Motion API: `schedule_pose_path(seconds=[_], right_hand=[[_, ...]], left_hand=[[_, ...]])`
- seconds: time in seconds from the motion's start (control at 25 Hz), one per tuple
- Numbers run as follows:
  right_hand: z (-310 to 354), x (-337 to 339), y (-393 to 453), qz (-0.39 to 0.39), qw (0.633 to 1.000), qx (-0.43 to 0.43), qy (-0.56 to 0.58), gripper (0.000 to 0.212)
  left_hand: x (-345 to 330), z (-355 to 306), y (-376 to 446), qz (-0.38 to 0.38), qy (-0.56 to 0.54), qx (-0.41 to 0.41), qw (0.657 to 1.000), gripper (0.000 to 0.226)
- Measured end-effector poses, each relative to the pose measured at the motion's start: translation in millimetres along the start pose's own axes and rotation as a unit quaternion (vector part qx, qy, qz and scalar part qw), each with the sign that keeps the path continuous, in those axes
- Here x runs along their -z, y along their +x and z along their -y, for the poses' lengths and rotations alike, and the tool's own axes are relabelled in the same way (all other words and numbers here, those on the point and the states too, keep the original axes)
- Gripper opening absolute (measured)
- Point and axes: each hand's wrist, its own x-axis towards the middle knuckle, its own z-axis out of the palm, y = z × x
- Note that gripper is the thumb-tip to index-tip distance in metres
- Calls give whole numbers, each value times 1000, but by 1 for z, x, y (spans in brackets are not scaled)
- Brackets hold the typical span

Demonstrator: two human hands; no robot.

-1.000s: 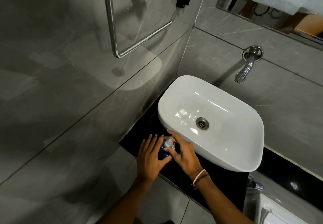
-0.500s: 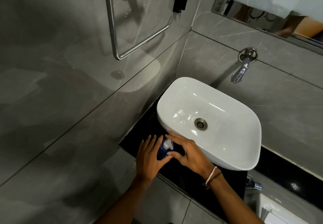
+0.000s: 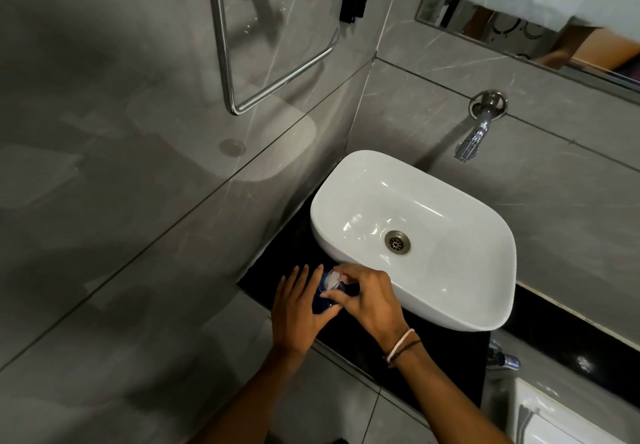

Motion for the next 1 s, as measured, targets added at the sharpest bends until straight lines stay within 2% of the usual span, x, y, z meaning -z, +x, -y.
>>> schedule_pose_path(seconds=[0.12,0.28,0.44,0.52,0.6,0.8,1.0], right_hand=[[1,0,0,-4,1000,-10,-10,43],[-4,1,-11,20,998,-49,46,70],[-19,2,-19,69,978,-149,131,53],[-22,-6,-17,87,965,-188,160,41],[-22,-14,-11,87,961,-193,178,32],[-4,-39,24,78,960,-201,178,34],[16,-56,59,66,972,-182,136,40]], left_hand=[[2,0,1,4,7,-1,1000,80],[5,-4,-1,-8,-17,7,1000,78],[6,-14,-6,10,-146,95,985,87],[5,-16,-8,2,-179,140,974,82],[5,-15,-9,-11,-179,151,972,73],[19,11,18,-23,-150,184,971,64],[33,31,43,-56,-134,177,973,60]])
